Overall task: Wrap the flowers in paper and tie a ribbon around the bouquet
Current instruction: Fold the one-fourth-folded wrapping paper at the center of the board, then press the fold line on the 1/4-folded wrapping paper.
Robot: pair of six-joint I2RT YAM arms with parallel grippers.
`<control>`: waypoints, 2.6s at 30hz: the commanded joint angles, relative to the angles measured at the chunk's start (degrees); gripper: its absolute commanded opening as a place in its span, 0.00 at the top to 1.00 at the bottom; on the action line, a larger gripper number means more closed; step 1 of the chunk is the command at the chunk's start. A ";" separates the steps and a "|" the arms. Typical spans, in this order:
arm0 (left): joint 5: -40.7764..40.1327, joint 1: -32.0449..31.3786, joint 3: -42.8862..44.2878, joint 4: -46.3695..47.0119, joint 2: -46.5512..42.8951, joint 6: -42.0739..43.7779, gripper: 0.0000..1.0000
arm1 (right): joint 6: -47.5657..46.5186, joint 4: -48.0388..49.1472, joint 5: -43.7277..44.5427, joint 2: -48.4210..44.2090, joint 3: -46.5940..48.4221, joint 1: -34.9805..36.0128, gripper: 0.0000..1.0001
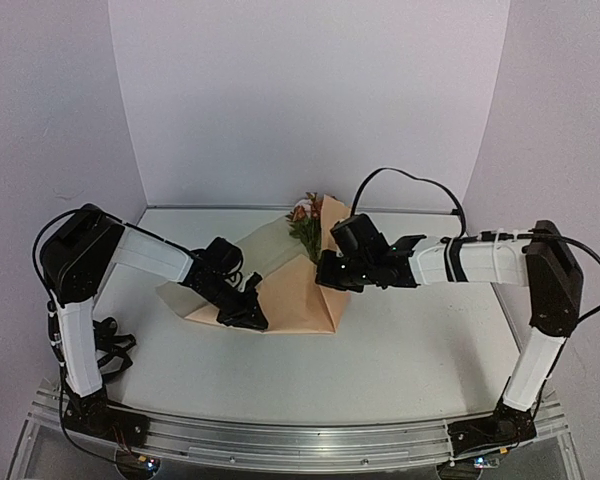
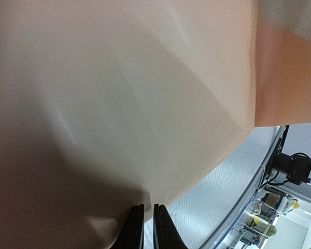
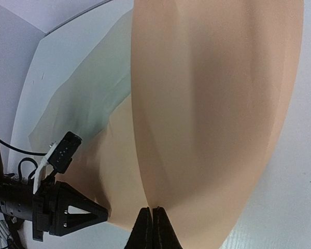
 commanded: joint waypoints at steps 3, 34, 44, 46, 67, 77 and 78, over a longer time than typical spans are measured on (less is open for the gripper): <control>-0.85 0.10 1.02 1.62 0.23 0.21 0.90 | 0.65 2.79 -6.54 8.79 7.49 0.28 1.00; -4.39 5.05 11.76 4.18 -3.50 -6.65 0.72 | 4.37 10.09 -16.88 20.96 12.39 -2.72 0.77; 4.22 6.08 25.26 7.33 9.24 -8.31 0.63 | 4.40 12.38 -17.81 16.33 8.31 -3.96 0.77; 4.18 6.08 27.12 7.29 10.70 -8.29 0.60 | 4.35 12.30 -16.87 13.87 6.72 -4.00 0.76; 7.63 6.57 42.48 8.87 25.20 -10.70 0.56 | 0.81 4.74 -11.38 1.90 -6.77 -11.76 0.73; 9.26 6.52 40.14 12.30 24.67 -12.44 0.66 | 1.06 4.72 -13.28 9.77 0.15 -12.08 0.73; 8.99 6.52 39.86 12.26 24.49 -12.42 0.69 | 1.12 4.62 -13.36 10.17 0.50 -12.07 0.73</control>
